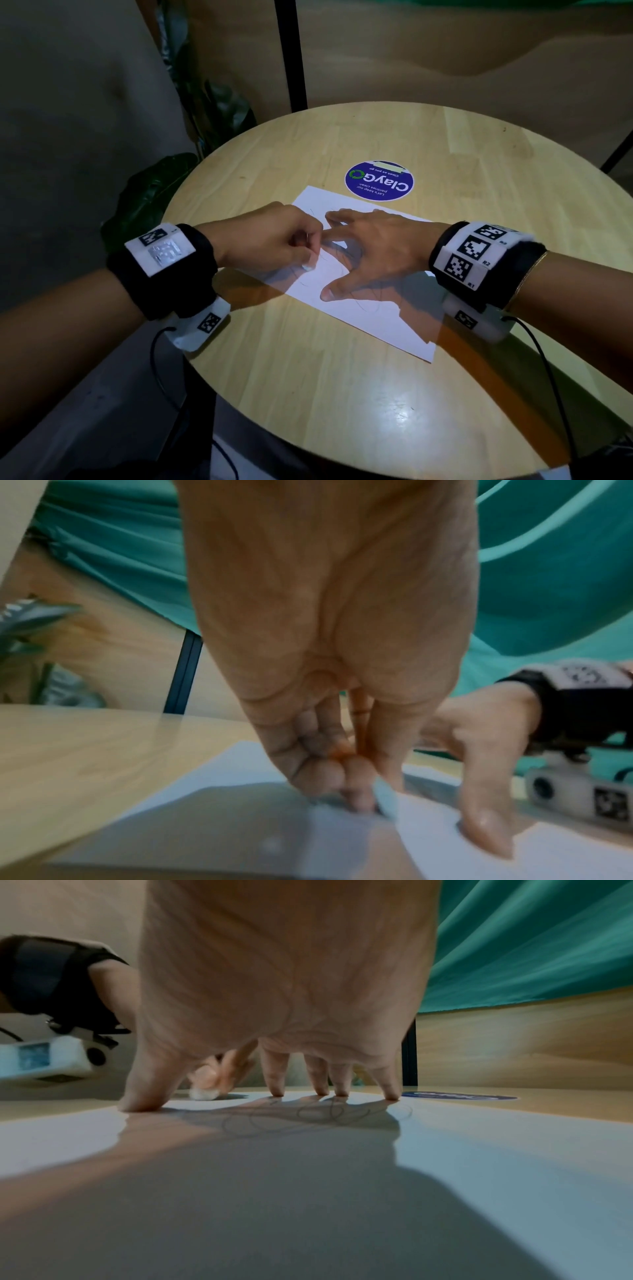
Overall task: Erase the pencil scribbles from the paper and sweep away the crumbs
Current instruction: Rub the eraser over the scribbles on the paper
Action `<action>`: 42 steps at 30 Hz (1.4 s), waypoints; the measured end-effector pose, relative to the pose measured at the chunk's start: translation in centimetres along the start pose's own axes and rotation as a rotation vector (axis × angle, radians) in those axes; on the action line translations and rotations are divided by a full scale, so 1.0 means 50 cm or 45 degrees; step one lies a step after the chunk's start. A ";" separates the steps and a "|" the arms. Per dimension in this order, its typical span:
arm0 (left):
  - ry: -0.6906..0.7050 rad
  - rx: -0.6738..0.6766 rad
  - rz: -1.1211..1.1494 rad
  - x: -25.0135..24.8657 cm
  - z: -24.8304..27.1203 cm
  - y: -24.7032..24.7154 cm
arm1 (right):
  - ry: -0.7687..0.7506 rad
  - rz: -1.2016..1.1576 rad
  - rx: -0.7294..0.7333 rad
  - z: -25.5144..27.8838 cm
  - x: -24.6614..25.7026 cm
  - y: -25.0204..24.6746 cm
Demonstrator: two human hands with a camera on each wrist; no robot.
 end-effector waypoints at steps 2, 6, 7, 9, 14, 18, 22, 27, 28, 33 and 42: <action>0.022 0.183 0.042 -0.014 0.012 0.020 | -0.003 -0.002 0.008 -0.001 0.000 0.001; 0.037 -0.013 -0.062 -0.005 0.003 -0.003 | -0.016 0.021 0.003 -0.005 -0.002 0.002; 0.039 -0.060 -0.077 -0.004 0.004 -0.007 | -0.021 0.027 -0.001 -0.006 -0.003 0.003; 0.053 0.054 -0.024 -0.008 0.012 0.008 | -0.020 0.026 0.004 -0.008 -0.006 0.007; 0.045 0.044 -0.052 0.000 0.015 0.004 | -0.036 0.063 0.001 -0.014 -0.011 0.009; 0.041 0.082 -0.025 -0.004 0.023 0.016 | -0.105 0.058 -0.008 -0.018 -0.012 0.016; 0.006 0.096 -0.037 0.005 0.020 0.009 | -0.141 0.020 -0.029 -0.029 -0.013 0.015; -0.010 0.097 -0.027 0.002 0.030 0.021 | -0.112 -0.024 0.054 -0.030 -0.006 0.008; -0.011 0.180 0.009 -0.004 0.038 0.030 | -0.102 -0.021 0.087 -0.028 -0.003 0.004; -0.082 -0.093 -0.148 0.032 0.025 -0.016 | -0.083 -0.005 0.107 -0.039 0.006 -0.011; -0.100 -0.033 -0.097 0.035 0.032 -0.007 | -0.065 -0.004 -0.012 -0.046 0.010 -0.004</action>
Point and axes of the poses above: each hand's wrist, its own z-axis away from the middle knuckle, its own y-axis out of the palm, x = y × z, the point moved 6 cm from there along -z, towards the middle knuckle, and after that the axes turned 13 degrees about -y, right-handed, at the moved point
